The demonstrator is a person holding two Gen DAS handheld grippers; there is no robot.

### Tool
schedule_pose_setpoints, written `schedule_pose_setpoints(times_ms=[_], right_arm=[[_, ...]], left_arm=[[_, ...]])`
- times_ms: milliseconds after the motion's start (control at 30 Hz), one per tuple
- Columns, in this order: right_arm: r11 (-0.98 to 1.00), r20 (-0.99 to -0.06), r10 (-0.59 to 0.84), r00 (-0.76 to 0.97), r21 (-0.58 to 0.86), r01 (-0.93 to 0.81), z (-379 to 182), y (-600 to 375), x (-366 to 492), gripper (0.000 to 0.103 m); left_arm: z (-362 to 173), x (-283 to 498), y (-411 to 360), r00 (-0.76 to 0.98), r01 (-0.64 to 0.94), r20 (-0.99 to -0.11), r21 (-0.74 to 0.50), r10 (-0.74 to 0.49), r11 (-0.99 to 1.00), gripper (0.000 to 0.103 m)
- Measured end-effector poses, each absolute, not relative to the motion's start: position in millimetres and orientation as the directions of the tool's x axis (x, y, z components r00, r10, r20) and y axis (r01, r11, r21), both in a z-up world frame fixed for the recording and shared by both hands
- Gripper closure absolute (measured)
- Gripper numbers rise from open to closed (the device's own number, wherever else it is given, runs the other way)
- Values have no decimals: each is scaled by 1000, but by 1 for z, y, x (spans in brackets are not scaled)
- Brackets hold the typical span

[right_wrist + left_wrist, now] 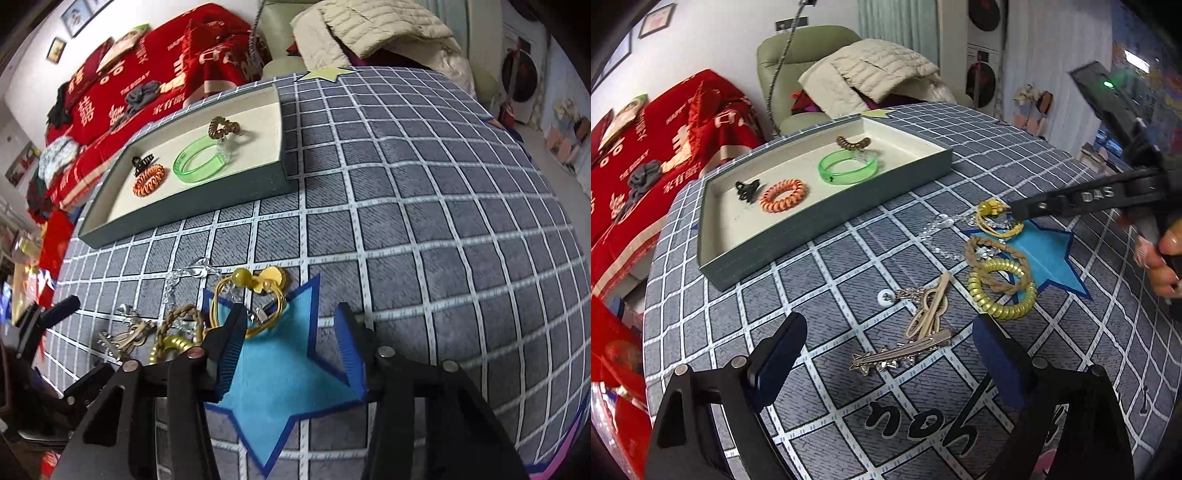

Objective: Organize jewelry
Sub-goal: 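Move the right tool to the yellow cord bracelet on the blue star and grasp it, then grasp the silver hair clip with the left tool while the right tool lifts the yellow bracelet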

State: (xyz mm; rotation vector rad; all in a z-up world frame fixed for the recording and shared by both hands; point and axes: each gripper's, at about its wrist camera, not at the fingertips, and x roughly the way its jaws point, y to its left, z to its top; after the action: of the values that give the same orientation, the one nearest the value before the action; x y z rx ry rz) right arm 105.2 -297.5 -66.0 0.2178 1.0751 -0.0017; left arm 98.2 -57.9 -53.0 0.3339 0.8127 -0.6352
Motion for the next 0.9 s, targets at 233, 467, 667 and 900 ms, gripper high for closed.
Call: schedule_pose_setpoints(times_ms=[233,467,667,900], right_arm=[[994,-880,83,468,107,24,-72,-283,119,60],[999,-882,32,470,15,-40,-73,-272,122,73],[999,-880,39,473,21,-44,-73,-270,120,96],[998,-863,59,501,66,-5,-65,-276,111,98]], left_arm=[[-62,103,-65,471,669,-793,34,-387,743,14],[-68,100,-69,433,698,-807,19,-401,716,24],[-67,98,-69,406,705,-814,-11,-416,709,31],[-64,88,-68,393,722,-819,-8,-418,692,60]])
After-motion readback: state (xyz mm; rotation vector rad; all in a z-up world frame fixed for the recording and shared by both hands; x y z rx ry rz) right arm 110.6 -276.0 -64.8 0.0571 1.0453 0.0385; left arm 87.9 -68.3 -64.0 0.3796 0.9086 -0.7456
